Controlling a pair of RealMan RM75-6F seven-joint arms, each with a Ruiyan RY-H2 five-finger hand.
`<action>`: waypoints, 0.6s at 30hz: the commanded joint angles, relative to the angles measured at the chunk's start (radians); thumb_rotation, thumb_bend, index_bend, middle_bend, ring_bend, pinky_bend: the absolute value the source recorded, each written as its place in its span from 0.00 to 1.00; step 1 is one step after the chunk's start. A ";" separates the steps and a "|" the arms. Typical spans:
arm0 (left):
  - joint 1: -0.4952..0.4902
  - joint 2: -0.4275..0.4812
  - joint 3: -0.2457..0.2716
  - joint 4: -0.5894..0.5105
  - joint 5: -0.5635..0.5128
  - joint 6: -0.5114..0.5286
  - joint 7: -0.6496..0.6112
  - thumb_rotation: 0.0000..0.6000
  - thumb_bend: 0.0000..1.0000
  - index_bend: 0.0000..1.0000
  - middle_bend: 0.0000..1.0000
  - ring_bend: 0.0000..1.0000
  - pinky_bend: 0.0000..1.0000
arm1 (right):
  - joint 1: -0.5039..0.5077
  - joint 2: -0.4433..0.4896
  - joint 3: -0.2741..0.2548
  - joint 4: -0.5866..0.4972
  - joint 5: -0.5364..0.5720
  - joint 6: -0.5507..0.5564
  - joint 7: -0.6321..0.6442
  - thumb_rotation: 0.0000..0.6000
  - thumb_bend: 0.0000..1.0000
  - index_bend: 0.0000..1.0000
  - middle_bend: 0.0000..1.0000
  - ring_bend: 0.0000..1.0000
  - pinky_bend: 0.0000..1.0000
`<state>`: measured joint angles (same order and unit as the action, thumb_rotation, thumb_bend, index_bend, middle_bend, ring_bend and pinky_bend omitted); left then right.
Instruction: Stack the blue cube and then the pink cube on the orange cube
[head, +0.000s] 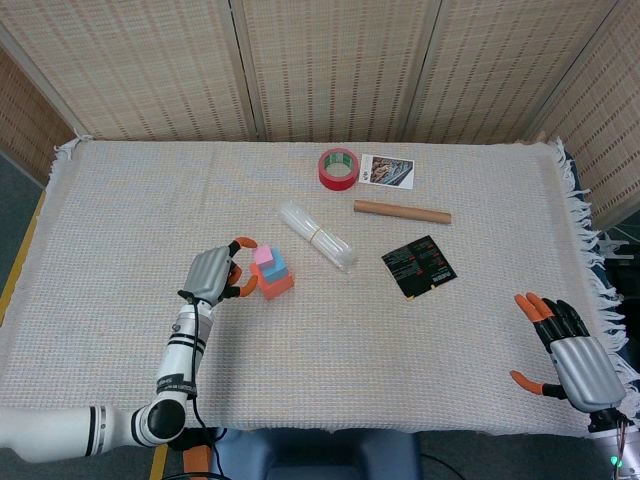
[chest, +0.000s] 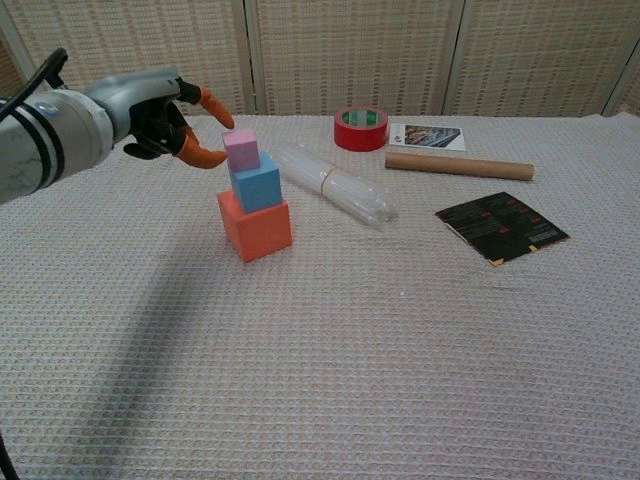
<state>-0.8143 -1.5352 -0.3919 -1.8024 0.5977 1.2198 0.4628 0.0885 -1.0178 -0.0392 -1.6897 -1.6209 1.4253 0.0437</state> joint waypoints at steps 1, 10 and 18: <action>0.134 0.159 0.103 -0.126 0.178 -0.019 -0.119 1.00 0.36 0.18 0.99 0.99 1.00 | -0.002 -0.002 -0.001 -0.001 -0.001 0.002 -0.006 0.83 0.09 0.00 0.00 0.00 0.00; 0.506 0.376 0.485 0.204 1.002 0.105 -0.949 1.00 0.36 0.10 0.08 0.02 0.28 | -0.011 -0.026 -0.002 -0.003 -0.010 0.015 -0.055 0.83 0.09 0.00 0.00 0.00 0.00; 0.670 0.237 0.479 0.486 1.096 0.408 -0.668 1.00 0.38 0.08 0.03 0.00 0.17 | -0.012 -0.076 0.008 0.012 -0.014 0.026 -0.113 0.83 0.09 0.00 0.00 0.00 0.00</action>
<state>-0.3398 -1.2651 -0.0088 -1.4548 1.5924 1.4239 -0.5051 0.0768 -1.0896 -0.0326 -1.6793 -1.6350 1.4513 -0.0649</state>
